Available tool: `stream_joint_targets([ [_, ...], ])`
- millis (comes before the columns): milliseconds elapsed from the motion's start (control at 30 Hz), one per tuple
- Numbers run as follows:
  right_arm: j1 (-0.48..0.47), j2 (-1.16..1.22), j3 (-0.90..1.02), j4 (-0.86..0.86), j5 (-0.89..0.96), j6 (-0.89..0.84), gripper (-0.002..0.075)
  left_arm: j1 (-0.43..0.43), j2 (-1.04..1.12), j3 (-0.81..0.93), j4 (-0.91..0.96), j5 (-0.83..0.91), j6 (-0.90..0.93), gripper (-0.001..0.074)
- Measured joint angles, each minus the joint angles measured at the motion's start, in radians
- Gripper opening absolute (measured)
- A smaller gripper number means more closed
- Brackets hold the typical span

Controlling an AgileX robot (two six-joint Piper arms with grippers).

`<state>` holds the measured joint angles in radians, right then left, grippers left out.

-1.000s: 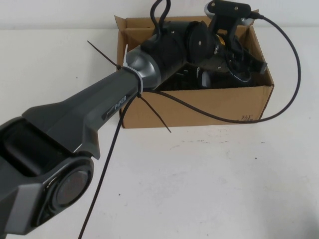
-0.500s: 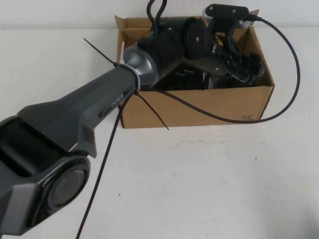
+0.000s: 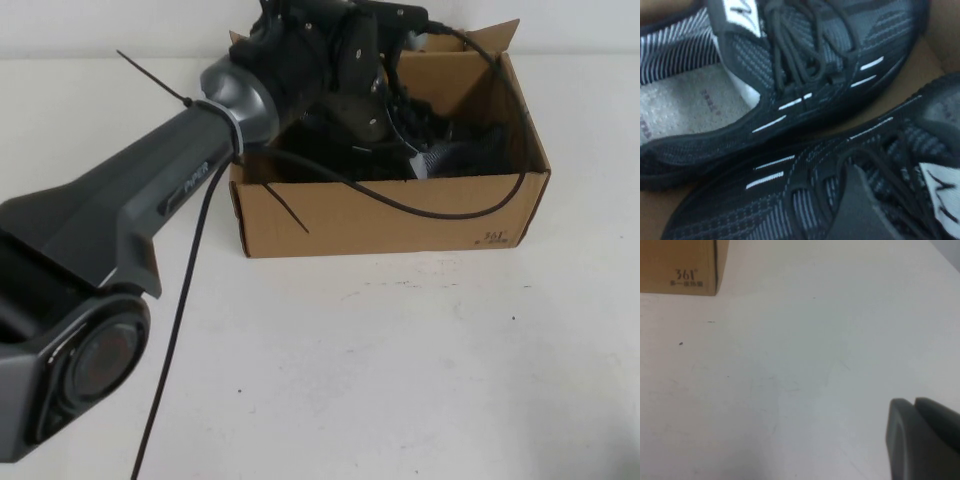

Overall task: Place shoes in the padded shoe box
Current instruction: Adjust the shoe

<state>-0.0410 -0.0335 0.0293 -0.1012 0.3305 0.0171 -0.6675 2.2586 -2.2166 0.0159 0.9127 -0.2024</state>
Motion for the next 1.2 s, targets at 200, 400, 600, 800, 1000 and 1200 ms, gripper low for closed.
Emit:
stream_joint_targets([
  [200, 0.000, 0.000, 0.000, 0.000, 0.000, 0.000, -0.0007, 0.000, 0.027, 0.000, -0.016, -0.049, -0.023, 0.0357],
  [400, 0.000, 0.000, 0.000, 0.000, 0.000, 0.000, -0.0007, 0.000, 0.027, 0.000, -0.031, -0.067, -0.031, 0.0356],
  [600, 0.000, 0.000, 0.000, 0.000, 0.000, 0.000, -0.0007, 0.000, 0.042, 0.000, -0.034, -0.063, -0.035, 0.0277],
  [800, 0.000, 0.000, 0.000, 0.000, 0.000, 0.001, -0.0007, -0.002, 0.057, -0.002, -0.035, -0.073, -0.035, 0.0093],
  [1000, 0.000, 0.000, 0.000, 0.000, 0.000, 0.001, -0.0007, -0.028, 0.042, -0.002, 0.082, -0.051, -0.039, 0.0017],
  [1200, 0.000, 0.000, 0.000, 0.000, 0.000, 0.001, -0.0007, -0.038, 0.028, -0.002, 0.126, -0.026, -0.051, 0.0013],
])
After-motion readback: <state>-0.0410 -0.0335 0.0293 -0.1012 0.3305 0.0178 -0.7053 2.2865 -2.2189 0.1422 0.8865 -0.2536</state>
